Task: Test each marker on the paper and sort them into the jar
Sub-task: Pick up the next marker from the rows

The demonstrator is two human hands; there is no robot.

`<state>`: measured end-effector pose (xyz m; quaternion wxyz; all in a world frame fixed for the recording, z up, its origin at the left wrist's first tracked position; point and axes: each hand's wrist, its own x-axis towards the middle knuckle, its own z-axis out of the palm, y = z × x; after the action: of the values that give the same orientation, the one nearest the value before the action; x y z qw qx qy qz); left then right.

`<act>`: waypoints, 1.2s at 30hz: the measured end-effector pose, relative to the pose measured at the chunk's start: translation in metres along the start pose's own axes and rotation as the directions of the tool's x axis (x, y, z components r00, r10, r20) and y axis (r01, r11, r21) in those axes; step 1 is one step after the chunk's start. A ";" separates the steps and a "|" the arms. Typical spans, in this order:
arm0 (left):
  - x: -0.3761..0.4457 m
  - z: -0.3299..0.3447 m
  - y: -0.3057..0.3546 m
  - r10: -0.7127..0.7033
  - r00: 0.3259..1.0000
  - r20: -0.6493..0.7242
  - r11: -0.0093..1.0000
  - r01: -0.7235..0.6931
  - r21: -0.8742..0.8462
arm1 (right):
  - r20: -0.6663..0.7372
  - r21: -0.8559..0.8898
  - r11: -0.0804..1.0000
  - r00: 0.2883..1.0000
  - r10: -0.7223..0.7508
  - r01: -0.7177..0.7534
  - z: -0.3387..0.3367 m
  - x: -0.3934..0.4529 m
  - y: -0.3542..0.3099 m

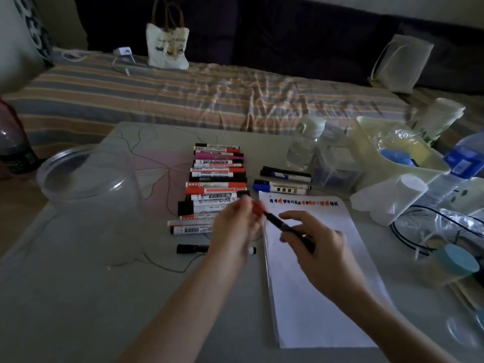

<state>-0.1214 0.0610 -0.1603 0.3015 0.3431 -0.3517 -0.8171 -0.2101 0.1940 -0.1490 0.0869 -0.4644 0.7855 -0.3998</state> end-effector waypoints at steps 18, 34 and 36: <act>0.063 -0.020 -0.035 0.310 0.677 0.667 -0.302 -0.595 0.744 | 0.041 0.828 0.477 0.880 0.474 -0.296 -0.026 0.057 0.043; 0.065 -0.026 -0.039 0.311 0.670 0.674 -0.357 -0.575 0.736 | -0.131 0.263 0.908 0.920 0.369 -0.327 0.043 0.100 0.078; 0.065 -0.025 -0.039 0.307 0.673 0.673 -0.360 -0.572 0.737 | -0.184 0.238 0.923 0.919 0.349 -0.303 0.046 0.097 0.080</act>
<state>-0.1498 0.0263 -0.2266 0.2092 0.1966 -0.9511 -0.1138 -0.2933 0.1116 -0.2134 0.1112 -0.2673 0.8113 -0.5078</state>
